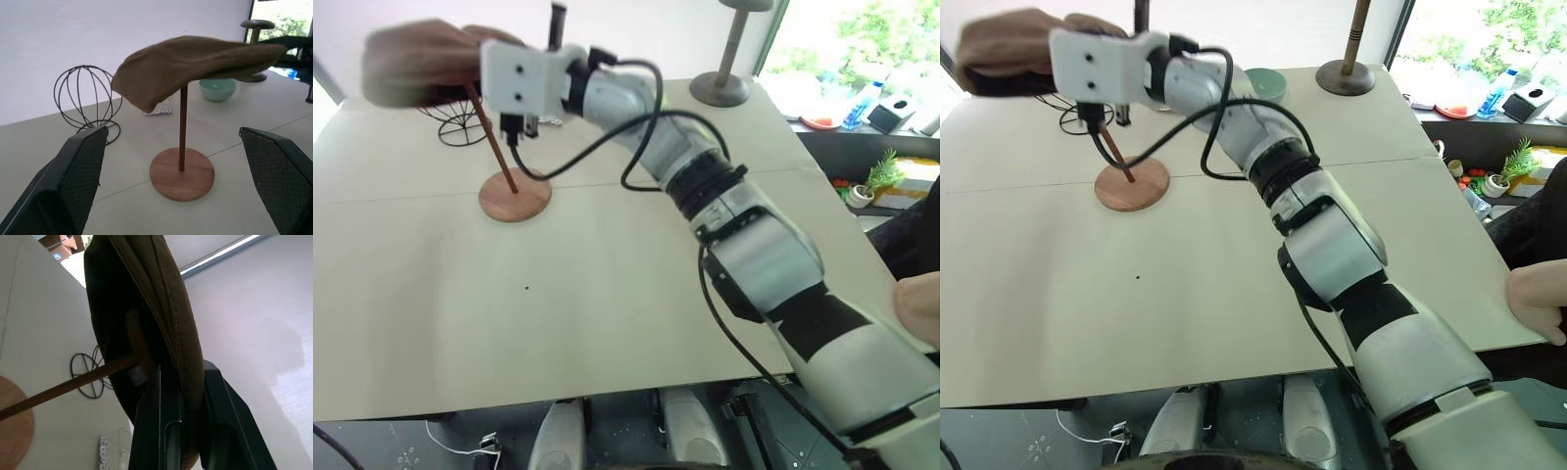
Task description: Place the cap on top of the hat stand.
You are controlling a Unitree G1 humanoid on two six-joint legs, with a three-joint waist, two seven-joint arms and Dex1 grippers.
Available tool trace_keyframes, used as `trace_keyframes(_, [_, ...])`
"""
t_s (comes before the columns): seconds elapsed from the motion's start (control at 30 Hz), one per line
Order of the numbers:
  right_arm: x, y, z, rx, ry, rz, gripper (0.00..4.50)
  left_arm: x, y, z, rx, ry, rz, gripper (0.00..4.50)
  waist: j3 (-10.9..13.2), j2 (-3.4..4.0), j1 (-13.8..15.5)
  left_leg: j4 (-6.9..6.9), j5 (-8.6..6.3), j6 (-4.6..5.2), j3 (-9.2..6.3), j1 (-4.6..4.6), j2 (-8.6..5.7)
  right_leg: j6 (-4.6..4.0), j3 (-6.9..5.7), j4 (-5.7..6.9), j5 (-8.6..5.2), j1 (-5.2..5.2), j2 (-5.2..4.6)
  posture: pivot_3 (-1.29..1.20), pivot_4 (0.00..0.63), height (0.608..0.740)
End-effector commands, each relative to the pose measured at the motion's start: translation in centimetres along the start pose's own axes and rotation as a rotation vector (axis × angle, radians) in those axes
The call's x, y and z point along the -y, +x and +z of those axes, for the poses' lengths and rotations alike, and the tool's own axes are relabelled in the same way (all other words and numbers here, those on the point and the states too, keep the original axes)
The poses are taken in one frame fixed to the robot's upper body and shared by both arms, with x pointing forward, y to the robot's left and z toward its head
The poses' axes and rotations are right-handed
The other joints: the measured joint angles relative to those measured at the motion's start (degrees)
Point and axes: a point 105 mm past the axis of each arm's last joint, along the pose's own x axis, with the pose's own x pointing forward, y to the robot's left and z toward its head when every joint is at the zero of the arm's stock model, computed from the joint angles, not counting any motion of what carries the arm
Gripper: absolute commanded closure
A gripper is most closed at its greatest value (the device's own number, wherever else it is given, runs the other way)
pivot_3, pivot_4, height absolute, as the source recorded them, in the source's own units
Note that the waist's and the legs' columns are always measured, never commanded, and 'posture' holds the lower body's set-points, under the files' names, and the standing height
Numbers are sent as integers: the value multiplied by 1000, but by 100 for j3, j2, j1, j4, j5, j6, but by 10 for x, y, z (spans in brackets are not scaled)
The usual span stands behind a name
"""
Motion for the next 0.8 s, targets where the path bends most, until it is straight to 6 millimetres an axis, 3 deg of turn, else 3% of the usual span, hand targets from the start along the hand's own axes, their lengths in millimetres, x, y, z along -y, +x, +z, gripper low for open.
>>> trace_keyframes(0.03, [0,1,6,23,-21,2,4485,-1,1,15,28,49,-4,0,0,1,-2,-1,0,0,0,0,0,0,0,0,0,0,0,0,150,740])
trace_keyframes(0.13, [-12,0,-2,-3,5,30,4485,-4,2,13,24,49,-11,0,1,1,-13,-1,0,0,1,0,0,1,0,1,0,-1,1,0,150,740])
trace_keyframes(0.17, [-13,-1,-4,-10,16,31,3619,-5,3,13,21,49,-15,0,0,1,-15,-2,0,0,1,0,0,0,1,1,0,-2,1,0,150,740])
trace_keyframes(0.23, [-12,-2,-3,-2,24,28,2795,-5,4,10,17,49,-27,0,0,0,-10,-3,0,0,0,0,0,0,0,2,0,-2,2,0,150,740])
trace_keyframes(0.33, [-8,-4,2,26,23,25,1171,-3,8,6,15,51,-50,0,0,1,-5,-1,0,0,1,0,0,1,1,2,0,-2,2,0,150,740])
trace_keyframes(0.57, [-6,-29,16,108,78,70,1171,9,27,1,1,66,-145,0,-2,-4,20,3,0,0,-2,0,1,2,-2,2,1,4,2,0,150,740])
trace_keyframes(0.77, [0,-105,2,35,254,157,1171,40,52,1,-67,182,-319,0,-2,-4,114,12,0,1,0,-2,-1,3,-2,2,1,9,1,0,150,740])
trace_keyframes(0.8, [5,-120,-2,6,330,174,906,47,57,2,-80,214,-350,0,-1,-3,131,13,1,1,-1,-4,-1,3,-3,2,1,9,1,0,150,740])
